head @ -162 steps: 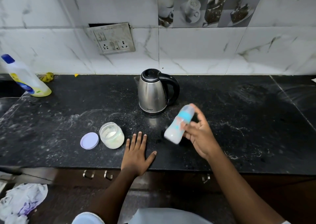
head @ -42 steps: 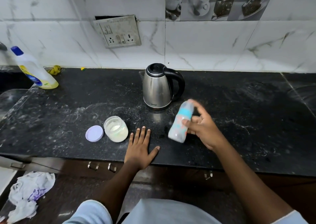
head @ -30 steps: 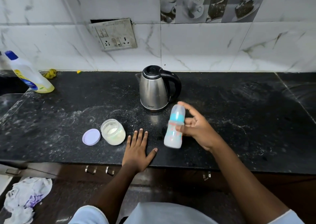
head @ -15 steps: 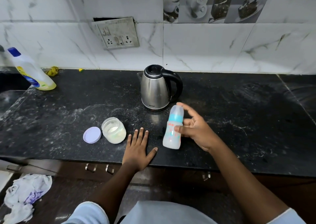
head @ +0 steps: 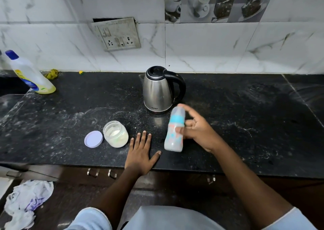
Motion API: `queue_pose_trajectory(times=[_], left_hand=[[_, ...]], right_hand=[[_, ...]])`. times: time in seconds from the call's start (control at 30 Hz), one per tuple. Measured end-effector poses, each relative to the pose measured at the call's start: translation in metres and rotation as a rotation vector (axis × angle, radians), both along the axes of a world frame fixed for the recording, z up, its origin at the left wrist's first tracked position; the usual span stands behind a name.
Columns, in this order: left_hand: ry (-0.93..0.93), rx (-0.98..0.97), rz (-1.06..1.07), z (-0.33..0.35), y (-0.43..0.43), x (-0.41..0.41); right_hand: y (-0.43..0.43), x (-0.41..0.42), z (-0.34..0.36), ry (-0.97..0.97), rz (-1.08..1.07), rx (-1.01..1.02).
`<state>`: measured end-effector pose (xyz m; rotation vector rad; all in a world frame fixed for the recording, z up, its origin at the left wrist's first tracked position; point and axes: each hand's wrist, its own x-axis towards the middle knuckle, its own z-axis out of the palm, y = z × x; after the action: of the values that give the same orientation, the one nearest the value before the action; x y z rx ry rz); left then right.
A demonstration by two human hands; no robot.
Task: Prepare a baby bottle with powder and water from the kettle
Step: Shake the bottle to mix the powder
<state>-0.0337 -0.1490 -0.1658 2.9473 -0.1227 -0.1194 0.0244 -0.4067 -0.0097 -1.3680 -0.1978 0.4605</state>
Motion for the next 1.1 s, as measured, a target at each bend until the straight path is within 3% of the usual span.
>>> queue_pose_trajectory(times=[0.07, 0.17, 0.3, 0.43, 0.57, 0.7, 0.83, 0.97, 1.1], left_hand=[[-0.009, -0.003, 0.003, -0.002, 0.003, -0.002], [-0.013, -0.009, 0.007, 0.000, 0.000, 0.002], [-0.003, 0.009, 0.001, -0.002, 0.000, -0.001], [-0.001, 0.005, 0.004, 0.000, 0.001, 0.002], [0.013, 0.028, 0.001, -0.003, 0.001, -0.001], [0.002, 0.014, 0.003, 0.001, 0.000, 0.003], [-0.002, 0.025, -0.001, -0.001, 0.002, -0.001], [0.002, 0.018, -0.001, 0.001, 0.000, 0.002], [0.003, 0.011, -0.005, 0.000, -0.001, 0.000]], right_hand=[[0.002, -0.002, 0.000, 0.006, -0.026, 0.023], [-0.003, 0.005, -0.006, 0.062, -0.357, 0.166], [-0.003, -0.001, -0.005, -0.002, -0.030, 0.004], [-0.002, 0.006, -0.006, 0.043, -0.400, 0.190], [0.002, 0.000, -0.009, 0.012, -0.107, 0.043], [-0.001, 0.005, -0.011, 0.068, -0.347, 0.176], [0.001, 0.000, -0.012, 0.038, -0.024, 0.032], [0.000, 0.005, -0.012, 0.103, -0.368, 0.205], [0.000, 0.000, -0.010, 0.057, -0.050, 0.039]])
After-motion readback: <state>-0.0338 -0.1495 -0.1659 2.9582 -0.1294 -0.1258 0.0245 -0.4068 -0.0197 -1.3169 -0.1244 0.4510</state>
